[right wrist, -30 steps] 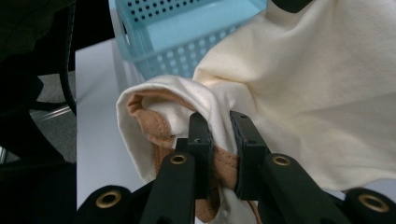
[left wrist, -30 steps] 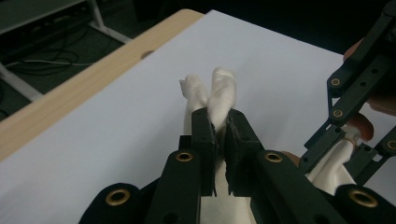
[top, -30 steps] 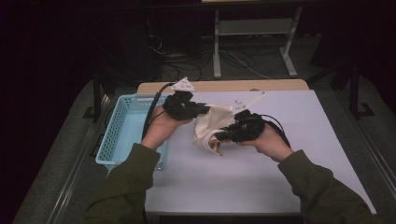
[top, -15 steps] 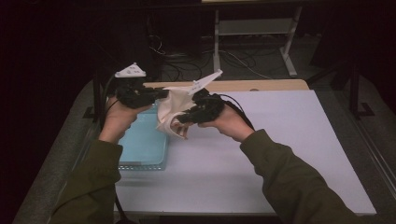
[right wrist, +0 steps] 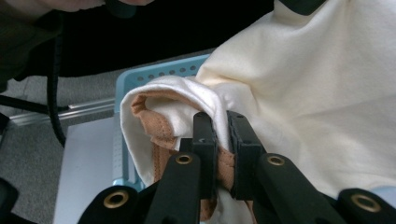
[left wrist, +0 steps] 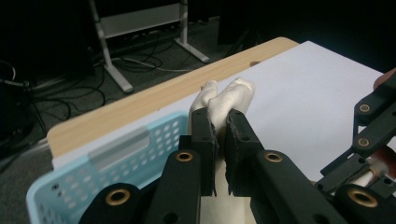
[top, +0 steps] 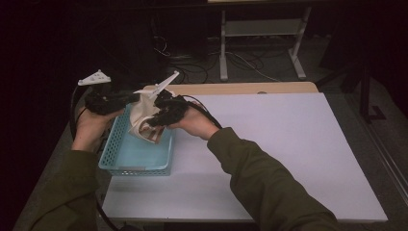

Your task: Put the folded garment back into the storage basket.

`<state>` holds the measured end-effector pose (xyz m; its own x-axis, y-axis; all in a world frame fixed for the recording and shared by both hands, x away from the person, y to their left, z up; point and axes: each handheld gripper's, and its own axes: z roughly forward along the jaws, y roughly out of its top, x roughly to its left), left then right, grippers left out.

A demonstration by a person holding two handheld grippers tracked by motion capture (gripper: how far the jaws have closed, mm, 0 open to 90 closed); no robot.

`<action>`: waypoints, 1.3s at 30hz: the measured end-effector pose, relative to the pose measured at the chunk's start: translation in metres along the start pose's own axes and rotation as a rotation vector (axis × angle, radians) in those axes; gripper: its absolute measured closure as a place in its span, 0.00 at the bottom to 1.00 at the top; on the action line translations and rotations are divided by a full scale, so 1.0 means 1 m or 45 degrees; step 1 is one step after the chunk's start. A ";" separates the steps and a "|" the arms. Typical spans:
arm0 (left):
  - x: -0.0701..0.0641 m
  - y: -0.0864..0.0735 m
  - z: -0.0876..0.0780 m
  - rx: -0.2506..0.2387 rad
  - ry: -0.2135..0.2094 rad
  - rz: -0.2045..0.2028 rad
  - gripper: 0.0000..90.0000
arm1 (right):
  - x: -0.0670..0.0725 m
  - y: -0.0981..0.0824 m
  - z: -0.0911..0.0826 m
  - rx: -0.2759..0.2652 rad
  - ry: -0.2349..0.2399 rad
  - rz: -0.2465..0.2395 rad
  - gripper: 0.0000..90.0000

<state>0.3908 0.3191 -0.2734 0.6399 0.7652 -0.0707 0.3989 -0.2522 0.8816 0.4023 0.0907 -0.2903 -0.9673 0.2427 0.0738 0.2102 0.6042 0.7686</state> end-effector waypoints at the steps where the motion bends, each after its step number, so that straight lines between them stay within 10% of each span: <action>1: 0.003 -0.005 0.001 0.006 0.000 -0.013 0.92 | 0.000 0.000 0.006 0.017 0.003 0.005 0.91; 21: 0.031 -0.065 0.053 0.238 0.051 -0.128 0.92 | 0.010 -0.054 0.074 0.194 0.115 0.049 0.82; 32: 0.039 -0.072 0.055 0.281 0.105 -0.121 0.87 | 0.012 -0.063 0.053 0.143 0.155 0.064 0.45; 39: 0.033 -0.063 0.051 0.257 0.136 -0.114 0.59 | -0.003 -0.073 0.030 0.095 0.083 0.086 0.40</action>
<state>0.4204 0.3300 -0.3549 0.5271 0.8455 -0.0855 0.5810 -0.2851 0.7623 0.3939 0.0690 -0.3660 -0.9571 0.2368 0.1668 0.2832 0.6435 0.7111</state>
